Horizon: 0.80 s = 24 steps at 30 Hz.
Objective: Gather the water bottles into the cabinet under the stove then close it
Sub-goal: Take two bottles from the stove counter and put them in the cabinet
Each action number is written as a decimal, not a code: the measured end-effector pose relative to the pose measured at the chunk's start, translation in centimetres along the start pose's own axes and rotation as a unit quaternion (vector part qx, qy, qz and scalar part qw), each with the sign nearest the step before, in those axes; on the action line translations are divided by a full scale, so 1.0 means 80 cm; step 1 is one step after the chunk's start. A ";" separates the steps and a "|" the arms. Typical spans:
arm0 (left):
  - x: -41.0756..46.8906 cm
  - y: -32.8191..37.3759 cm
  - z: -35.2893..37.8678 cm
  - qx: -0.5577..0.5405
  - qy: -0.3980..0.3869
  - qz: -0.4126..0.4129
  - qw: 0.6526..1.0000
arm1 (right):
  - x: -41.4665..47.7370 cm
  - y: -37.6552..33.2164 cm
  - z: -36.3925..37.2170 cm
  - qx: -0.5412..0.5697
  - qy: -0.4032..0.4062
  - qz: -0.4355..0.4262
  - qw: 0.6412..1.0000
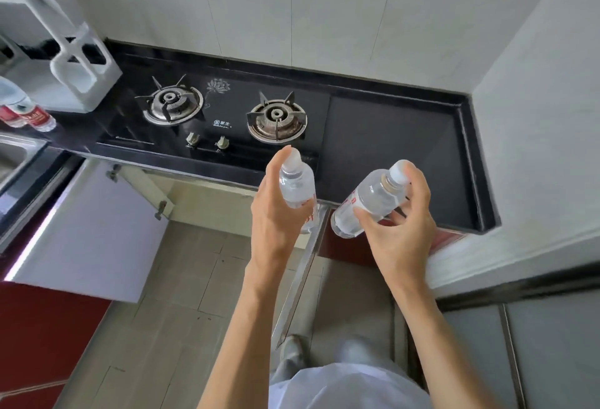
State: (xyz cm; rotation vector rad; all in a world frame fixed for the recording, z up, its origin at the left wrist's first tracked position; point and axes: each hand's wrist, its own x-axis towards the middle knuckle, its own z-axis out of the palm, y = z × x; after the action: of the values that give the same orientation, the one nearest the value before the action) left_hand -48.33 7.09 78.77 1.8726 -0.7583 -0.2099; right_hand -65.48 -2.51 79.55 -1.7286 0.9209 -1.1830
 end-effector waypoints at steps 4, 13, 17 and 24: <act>-0.040 0.014 -0.028 0.000 0.006 0.027 1.000 | -0.044 -0.026 -0.019 0.002 -0.009 -0.019 1.000; -0.170 0.042 -0.080 0.003 -0.005 0.042 0.999 | -0.188 -0.067 -0.089 0.030 0.029 -0.007 0.999; -0.231 0.039 -0.108 0.012 -0.016 0.063 0.998 | -0.255 -0.077 -0.107 0.031 0.033 0.004 0.999; -0.284 0.023 -0.174 0.010 -0.026 0.045 0.999 | -0.316 -0.115 -0.090 0.046 0.013 0.003 0.999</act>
State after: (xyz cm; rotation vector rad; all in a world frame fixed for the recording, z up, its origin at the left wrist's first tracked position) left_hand -60.31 30.78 81.89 1.8542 -0.8810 -0.1961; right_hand -78.57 22.05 80.83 -1.6404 0.8734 -1.2276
